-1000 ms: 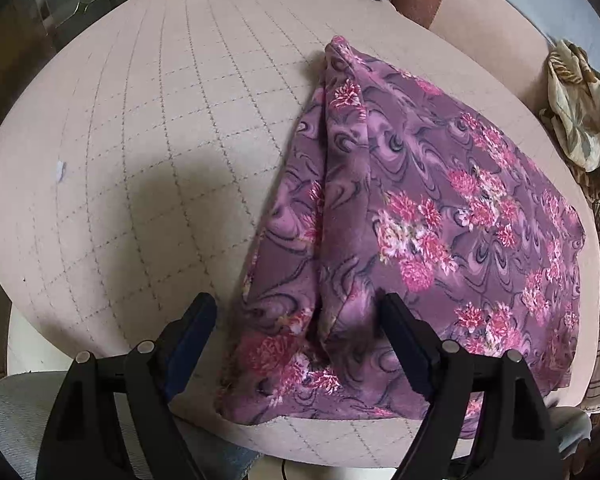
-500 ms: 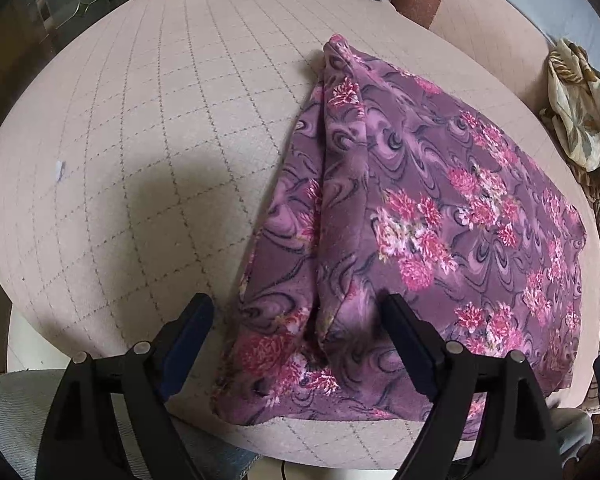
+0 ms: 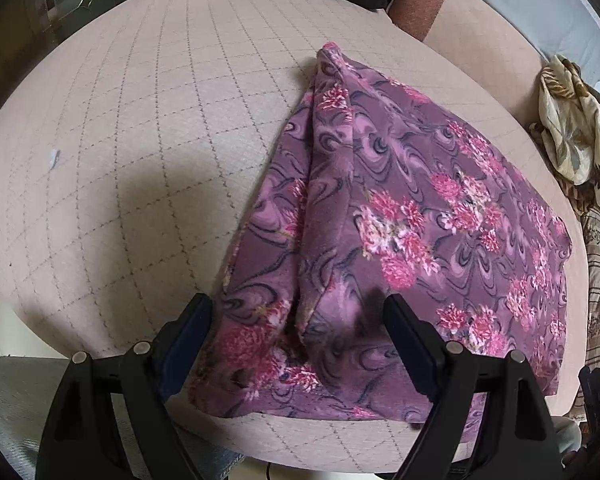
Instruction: Fold small clothes
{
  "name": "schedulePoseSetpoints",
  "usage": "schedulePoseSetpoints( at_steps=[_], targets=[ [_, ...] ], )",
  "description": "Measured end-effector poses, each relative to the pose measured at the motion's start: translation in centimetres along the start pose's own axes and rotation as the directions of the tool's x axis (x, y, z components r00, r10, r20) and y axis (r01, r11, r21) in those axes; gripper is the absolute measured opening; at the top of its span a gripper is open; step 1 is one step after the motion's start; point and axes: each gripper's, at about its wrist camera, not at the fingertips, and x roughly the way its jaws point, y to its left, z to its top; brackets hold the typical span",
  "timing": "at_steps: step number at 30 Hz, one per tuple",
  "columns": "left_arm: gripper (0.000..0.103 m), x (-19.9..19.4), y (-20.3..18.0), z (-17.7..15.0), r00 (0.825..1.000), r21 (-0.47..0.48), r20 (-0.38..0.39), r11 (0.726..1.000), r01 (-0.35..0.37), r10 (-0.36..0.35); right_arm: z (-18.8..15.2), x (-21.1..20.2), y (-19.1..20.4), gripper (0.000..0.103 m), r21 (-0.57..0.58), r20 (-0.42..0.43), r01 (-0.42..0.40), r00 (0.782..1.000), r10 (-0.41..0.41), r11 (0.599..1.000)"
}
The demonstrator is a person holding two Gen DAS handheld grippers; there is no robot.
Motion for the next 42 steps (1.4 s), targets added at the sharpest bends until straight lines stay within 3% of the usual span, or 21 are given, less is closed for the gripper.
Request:
schedulePoseSetpoints(
  at_steps=[26, 37, 42],
  targets=[
    [0.086, -0.2, -0.4, -0.4, 1.000, 0.005, 0.002, 1.000, 0.001, -0.001, -0.4, 0.1, 1.3, 0.083, -0.069, 0.019, 0.031, 0.999, -0.029, 0.997],
    [0.086, -0.2, -0.4, -0.5, 1.000, 0.006, -0.001, 1.000, 0.006, -0.006, 0.0, -0.2, 1.1, 0.083, -0.038, 0.020, -0.031, 0.999, 0.032, 0.999],
    [0.086, -0.2, -0.3, -0.5, 1.000, 0.004, -0.005, 1.000, 0.008, -0.008, 0.7, -0.1, 2.0, 0.083, -0.044, -0.013, -0.111, 0.994, 0.111, 0.993]
  ],
)
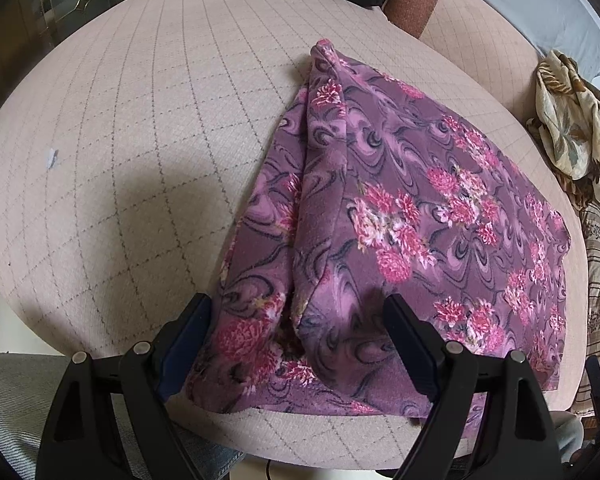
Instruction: Fold small clothes
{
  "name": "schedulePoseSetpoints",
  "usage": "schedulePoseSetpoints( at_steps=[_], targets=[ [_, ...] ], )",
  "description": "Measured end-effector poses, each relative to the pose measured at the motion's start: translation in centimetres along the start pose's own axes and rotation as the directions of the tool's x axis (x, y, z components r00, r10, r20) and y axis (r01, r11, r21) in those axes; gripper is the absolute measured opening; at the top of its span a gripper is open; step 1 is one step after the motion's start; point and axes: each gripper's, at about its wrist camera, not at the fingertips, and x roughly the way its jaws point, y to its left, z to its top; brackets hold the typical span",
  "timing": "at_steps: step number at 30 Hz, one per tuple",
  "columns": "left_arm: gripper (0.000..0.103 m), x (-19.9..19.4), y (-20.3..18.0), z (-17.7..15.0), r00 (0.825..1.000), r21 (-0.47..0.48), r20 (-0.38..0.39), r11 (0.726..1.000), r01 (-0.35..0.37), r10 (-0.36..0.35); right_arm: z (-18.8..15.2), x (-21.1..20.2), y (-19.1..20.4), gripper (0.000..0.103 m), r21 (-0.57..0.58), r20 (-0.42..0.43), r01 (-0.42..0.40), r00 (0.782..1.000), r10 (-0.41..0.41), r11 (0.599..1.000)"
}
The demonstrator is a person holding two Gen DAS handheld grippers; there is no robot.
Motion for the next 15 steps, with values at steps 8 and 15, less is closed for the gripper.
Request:
schedulePoseSetpoints(
  at_steps=[8, 15],
  targets=[
    [0.086, 0.2, 0.0, 0.2, 1.000, 0.000, -0.002, 1.000, 0.009, -0.009, 1.5, 2.1, 1.2, 0.083, 0.091, -0.079, -0.160, 0.983, 0.167, 0.983],
    [0.086, 0.0, 0.8, 0.3, 0.999, -0.026, -0.004, 0.999, 0.041, -0.041, 2.6, 4.0, 2.2, 0.083, 0.145, -0.124, -0.240, 0.958, 0.258, 0.960]
  ],
)
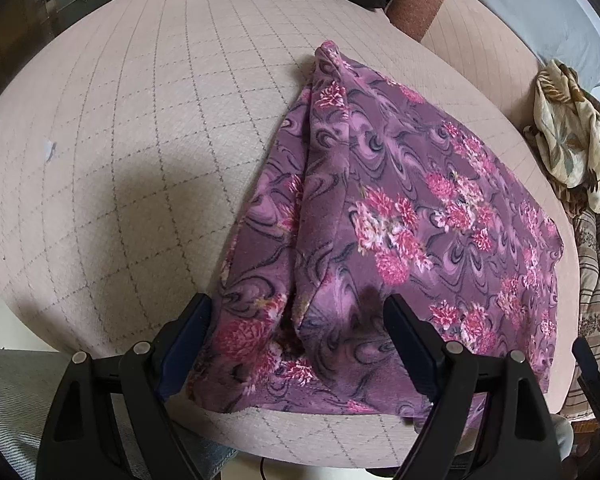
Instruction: Fold small clothes
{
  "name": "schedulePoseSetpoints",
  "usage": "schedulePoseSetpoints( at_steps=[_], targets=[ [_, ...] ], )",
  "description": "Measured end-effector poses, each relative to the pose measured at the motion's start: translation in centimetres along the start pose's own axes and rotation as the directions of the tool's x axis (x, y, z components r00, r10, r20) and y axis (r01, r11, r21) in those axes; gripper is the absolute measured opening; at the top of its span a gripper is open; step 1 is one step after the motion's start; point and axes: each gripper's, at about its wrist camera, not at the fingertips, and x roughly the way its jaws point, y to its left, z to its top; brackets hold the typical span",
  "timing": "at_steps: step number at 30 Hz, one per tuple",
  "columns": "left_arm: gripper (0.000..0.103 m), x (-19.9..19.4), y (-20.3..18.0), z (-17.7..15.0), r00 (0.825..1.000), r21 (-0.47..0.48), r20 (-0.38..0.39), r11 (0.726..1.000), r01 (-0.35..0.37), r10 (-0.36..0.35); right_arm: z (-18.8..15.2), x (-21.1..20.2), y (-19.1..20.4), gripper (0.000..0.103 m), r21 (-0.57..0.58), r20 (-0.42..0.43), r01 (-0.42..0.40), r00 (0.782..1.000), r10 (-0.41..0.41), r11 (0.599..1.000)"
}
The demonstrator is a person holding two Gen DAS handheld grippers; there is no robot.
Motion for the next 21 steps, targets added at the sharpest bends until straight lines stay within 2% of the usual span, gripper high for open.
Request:
schedulePoseSetpoints(
  at_steps=[11, 17, 21],
  targets=[
    [0.086, -0.2, 0.5, 0.1, 1.000, -0.017, -0.009, 1.000, 0.026, -0.026, 1.0, 2.2, 2.1, 0.083, 0.018, -0.038, -0.069, 0.997, 0.070, 0.997],
    [0.086, -0.5, 1.3, -0.1, 0.995, -0.057, -0.019, 0.994, 0.095, -0.097, 2.0, 3.8, 2.6, 0.083, 0.028, -0.067, -0.072, 0.995, 0.073, 0.997],
    [0.086, -0.6, 1.9, 0.1, 0.985, -0.092, -0.033, 0.981, 0.168, -0.172, 2.8, 5.1, 2.6, 0.083, 0.057, -0.080, -0.095, 0.992, 0.100, 0.994]
  ],
)
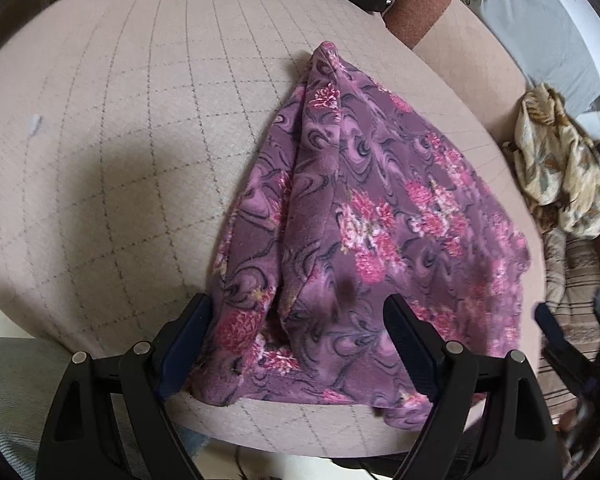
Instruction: Fold small clothes
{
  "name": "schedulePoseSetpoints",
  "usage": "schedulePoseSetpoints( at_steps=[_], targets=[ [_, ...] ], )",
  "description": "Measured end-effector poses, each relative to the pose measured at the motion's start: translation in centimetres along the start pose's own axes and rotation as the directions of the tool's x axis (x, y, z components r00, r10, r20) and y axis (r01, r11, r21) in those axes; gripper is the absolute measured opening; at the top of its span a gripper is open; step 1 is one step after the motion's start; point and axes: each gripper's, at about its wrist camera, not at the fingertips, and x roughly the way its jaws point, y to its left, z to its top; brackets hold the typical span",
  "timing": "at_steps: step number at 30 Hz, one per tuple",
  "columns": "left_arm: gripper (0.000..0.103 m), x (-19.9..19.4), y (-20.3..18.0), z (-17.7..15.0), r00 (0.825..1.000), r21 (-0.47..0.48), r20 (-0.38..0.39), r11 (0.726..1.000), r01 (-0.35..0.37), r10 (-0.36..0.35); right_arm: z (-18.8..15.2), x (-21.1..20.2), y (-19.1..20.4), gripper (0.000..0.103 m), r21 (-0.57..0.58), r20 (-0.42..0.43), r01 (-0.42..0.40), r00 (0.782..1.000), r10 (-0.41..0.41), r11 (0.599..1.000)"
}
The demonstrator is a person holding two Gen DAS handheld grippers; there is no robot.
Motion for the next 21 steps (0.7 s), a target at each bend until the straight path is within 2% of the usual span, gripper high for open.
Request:
schedulePoseSetpoints(
  at_steps=[7, 10, 11, 12, 14, 16, 19, 21],
  targets=[
    [0.086, -0.2, 1.9, 1.3, 0.989, -0.126, -0.012, 0.982, 0.144, -0.146, 2.1, 4.3, 1.1, 0.083, 0.000, -0.097, 0.011, 0.995, -0.011, 1.000],
    [0.087, -0.5, 3.1, 1.8, 0.955, -0.201, -0.003, 0.936, 0.290, -0.297, 3.2, 6.5, 1.9, 0.083, -0.014, -0.137, 0.012, 0.991, -0.014, 1.000],
    [0.087, -0.5, 3.4, 1.8, 0.944, -0.221, 0.007, 0.920, 0.323, -0.330, 3.4, 7.0, 2.1, 0.083, -0.015, -0.147, 0.015, 0.989, -0.017, 1.000],
    [0.088, -0.5, 3.7, 2.0, 0.940, -0.242, 0.016, 0.911, 0.333, -0.340, 3.8, 7.9, 2.3, 0.083, -0.015, -0.168, 0.023, 0.985, -0.025, 1.000],
    [0.088, 0.0, 3.7, 2.2, 0.945, -0.254, 0.005, 0.914, 0.316, -0.326, 4.3, 9.3, 2.6, 0.083, -0.013, -0.197, 0.029, 0.980, -0.031, 1.000],
    [0.088, 0.3, 3.3, 2.2, 0.967, -0.234, -0.015, 0.941, 0.244, -0.254, 4.7, 11.2, 3.0, 0.083, -0.015, -0.240, 0.027, 0.970, -0.030, 1.000],
    [0.088, 0.4, 2.0, 1.8, 0.986, -0.144, -0.045, 0.978, 0.150, -0.158, 5.3, 13.3, 3.4, 0.081, -0.003, -0.282, 0.015, 0.959, -0.015, 1.000],
    [0.088, 0.6, 0.9, 1.4, 0.992, -0.083, -0.062, 0.991, 0.102, -0.108, 5.7, 15.3, 3.8, 0.077, 0.007, -0.341, 0.017, 0.940, -0.014, 1.000]
  ],
)
